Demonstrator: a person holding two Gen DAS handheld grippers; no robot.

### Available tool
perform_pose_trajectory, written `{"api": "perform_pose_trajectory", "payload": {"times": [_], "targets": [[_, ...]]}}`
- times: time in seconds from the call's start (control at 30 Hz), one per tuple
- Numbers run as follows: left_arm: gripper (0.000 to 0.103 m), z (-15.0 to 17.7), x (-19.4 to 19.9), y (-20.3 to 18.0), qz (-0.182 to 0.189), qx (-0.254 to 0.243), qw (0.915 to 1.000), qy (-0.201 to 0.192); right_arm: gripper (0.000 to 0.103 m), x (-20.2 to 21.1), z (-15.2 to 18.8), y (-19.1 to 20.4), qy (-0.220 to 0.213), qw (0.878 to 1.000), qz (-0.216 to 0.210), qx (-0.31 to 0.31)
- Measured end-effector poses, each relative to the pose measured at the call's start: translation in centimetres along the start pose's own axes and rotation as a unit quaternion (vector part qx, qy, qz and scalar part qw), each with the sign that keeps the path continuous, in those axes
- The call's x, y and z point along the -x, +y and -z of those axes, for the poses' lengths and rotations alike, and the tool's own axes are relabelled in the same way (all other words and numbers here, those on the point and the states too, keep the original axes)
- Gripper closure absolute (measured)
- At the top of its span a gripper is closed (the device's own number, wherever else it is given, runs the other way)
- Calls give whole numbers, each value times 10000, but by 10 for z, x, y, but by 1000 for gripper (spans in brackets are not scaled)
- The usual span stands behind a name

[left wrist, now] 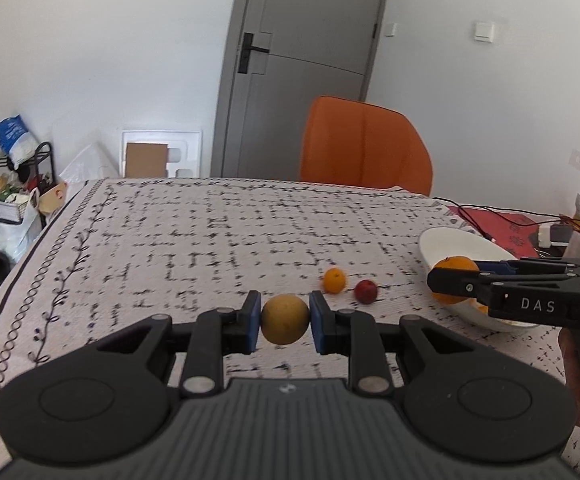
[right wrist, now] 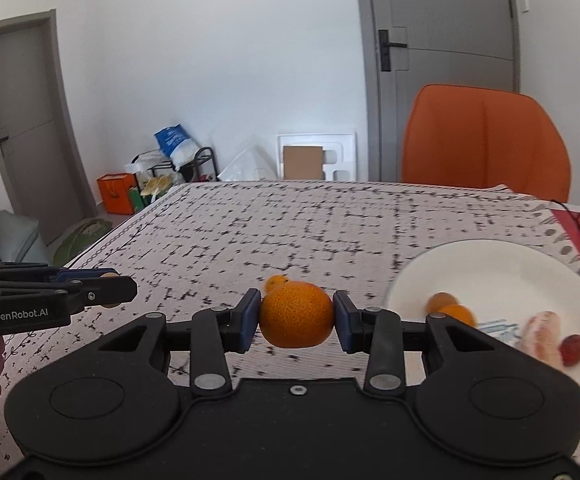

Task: Organize fruits
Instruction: 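Carry the large orange and yellow-brown fruit over the white bowl with both tools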

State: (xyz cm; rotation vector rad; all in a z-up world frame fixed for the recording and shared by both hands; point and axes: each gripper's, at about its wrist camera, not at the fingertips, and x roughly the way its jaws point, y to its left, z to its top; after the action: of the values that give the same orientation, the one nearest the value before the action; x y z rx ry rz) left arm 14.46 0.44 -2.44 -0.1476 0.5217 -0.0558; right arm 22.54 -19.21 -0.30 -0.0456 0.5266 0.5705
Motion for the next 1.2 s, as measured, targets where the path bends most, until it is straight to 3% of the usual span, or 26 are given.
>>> {"api": "perform_pose_trajectory", "payload": {"times": [0.63, 1.2], "targets": [[79, -16, -25, -65, 492, -587, 9971, 7, 66, 34, 16, -60, -193, 9973, 579, -416], [79, -25, -58, -109, 821, -1094, 9905, 150, 66, 37, 22, -106, -213, 9931, 968, -623]]}}
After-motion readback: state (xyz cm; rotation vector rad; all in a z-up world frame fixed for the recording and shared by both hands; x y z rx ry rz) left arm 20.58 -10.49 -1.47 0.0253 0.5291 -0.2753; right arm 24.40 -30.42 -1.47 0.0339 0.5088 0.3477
